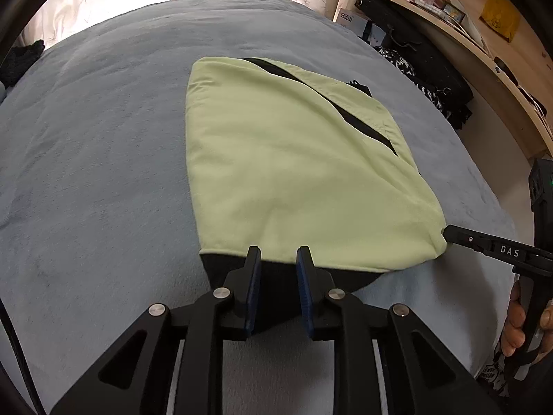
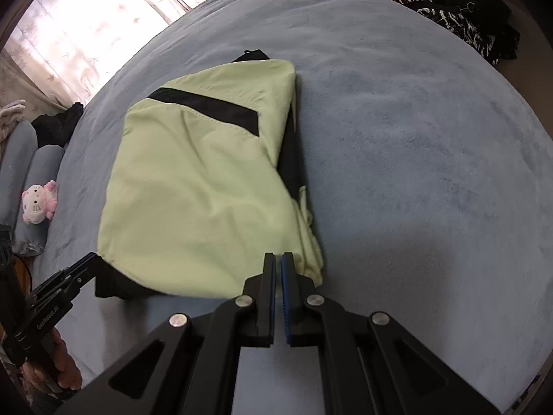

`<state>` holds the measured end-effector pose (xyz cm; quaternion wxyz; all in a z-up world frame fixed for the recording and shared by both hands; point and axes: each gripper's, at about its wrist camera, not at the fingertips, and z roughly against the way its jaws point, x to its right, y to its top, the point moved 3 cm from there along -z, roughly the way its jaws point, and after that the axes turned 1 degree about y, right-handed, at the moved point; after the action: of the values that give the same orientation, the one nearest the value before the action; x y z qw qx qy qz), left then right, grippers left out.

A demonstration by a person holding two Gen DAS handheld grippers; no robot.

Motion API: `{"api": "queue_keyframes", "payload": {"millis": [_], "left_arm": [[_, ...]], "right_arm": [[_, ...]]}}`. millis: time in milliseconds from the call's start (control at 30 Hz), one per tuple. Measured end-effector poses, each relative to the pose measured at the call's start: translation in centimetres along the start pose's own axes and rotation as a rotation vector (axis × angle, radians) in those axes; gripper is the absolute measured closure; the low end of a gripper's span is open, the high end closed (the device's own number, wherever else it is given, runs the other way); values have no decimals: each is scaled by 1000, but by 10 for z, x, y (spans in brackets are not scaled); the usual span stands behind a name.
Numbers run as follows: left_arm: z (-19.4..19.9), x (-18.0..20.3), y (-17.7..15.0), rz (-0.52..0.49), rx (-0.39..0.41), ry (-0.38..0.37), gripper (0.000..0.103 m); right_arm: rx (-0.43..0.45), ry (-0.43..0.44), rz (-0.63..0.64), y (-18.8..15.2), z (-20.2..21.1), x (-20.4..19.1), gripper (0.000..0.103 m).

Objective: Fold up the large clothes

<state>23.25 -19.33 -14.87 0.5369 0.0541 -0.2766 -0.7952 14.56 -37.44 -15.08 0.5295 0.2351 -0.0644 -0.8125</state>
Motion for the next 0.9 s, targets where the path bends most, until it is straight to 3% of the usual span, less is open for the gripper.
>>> {"api": "queue_keyframes", "payload": {"millis": [233,367,500,600,667,800,900], "left_arm": [[17,1,-5,-6,10,-9,79],[33,2,-7,-10,46,-11,55],[49,1,-6,-14,73,-19,51],[59,-2,-5,-17,86,-20,50],[63,-4,-5,-19,95,-16,46],[72,-9,-4,-19,113,-7,40],[73,-13,-2,-25,116,5,35]], "right_arm": [[-12,3,29,-8,14,-12,100],[-9,-7,71,-13,25,-24,100],[-4,8,88,-14,38,-36,99],[5,8,113,-12,47,-46,86],[15,5,134,-10,54,-52,70],[18,15,170,-5,64,-63,64],[15,2,193,0,67,-66,50]]}}
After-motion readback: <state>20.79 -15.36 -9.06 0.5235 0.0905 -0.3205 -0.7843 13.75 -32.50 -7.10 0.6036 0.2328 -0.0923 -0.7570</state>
